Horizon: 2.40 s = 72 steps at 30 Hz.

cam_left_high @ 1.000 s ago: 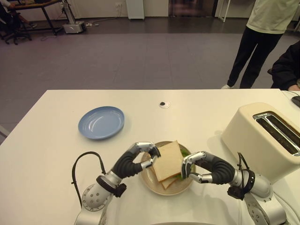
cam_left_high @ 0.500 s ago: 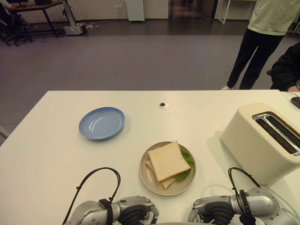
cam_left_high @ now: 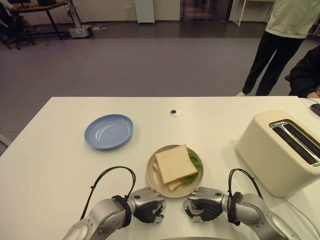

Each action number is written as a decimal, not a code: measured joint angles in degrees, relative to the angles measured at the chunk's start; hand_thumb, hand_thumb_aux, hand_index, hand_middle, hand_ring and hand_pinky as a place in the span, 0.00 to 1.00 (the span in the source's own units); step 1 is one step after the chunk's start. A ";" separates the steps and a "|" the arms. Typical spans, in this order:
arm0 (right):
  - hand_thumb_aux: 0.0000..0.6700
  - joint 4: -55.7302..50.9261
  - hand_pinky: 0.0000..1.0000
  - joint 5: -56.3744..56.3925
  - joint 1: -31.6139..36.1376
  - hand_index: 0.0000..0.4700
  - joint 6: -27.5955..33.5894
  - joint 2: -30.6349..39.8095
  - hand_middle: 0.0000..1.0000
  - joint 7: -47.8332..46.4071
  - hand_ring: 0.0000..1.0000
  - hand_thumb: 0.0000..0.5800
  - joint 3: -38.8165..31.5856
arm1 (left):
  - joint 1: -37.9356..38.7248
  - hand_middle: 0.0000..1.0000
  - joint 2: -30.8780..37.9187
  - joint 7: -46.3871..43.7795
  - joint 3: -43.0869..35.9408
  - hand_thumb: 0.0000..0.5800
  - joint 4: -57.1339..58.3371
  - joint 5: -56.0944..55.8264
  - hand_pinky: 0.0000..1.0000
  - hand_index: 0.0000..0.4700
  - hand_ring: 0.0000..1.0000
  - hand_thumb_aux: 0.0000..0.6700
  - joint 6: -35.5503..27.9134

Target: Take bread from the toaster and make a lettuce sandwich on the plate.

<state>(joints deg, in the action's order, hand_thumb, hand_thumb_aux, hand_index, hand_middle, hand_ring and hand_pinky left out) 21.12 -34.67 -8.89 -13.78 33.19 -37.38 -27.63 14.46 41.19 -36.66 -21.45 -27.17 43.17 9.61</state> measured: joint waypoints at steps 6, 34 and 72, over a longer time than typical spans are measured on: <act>1.00 -4.17 1.00 -3.52 4.74 1.00 2.48 -3.91 1.00 4.14 1.00 1.00 0.12 | -12.67 1.00 -2.01 1.71 -2.08 1.00 10.85 2.34 1.00 1.00 1.00 1.00 2.10; 1.00 -26.44 1.00 0.92 19.86 1.00 0.48 -13.43 1.00 25.58 1.00 1.00 3.72 | -35.94 1.00 -12.12 19.69 -6.76 1.00 43.22 0.03 1.00 1.00 1.00 1.00 7.98; 0.00 -13.02 0.00 33.20 -7.32 0.00 -9.34 -26.76 0.00 27.37 0.00 0.00 27.50 | 4.88 0.00 -34.34 29.96 20.67 0.00 4.90 -45.52 0.00 0.00 0.00 0.00 -3.82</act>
<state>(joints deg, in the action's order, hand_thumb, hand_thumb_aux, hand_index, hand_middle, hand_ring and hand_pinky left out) 8.10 -1.48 -16.21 -23.12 6.43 -10.02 -0.13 19.33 6.85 -6.70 -0.78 -22.27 -2.35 5.80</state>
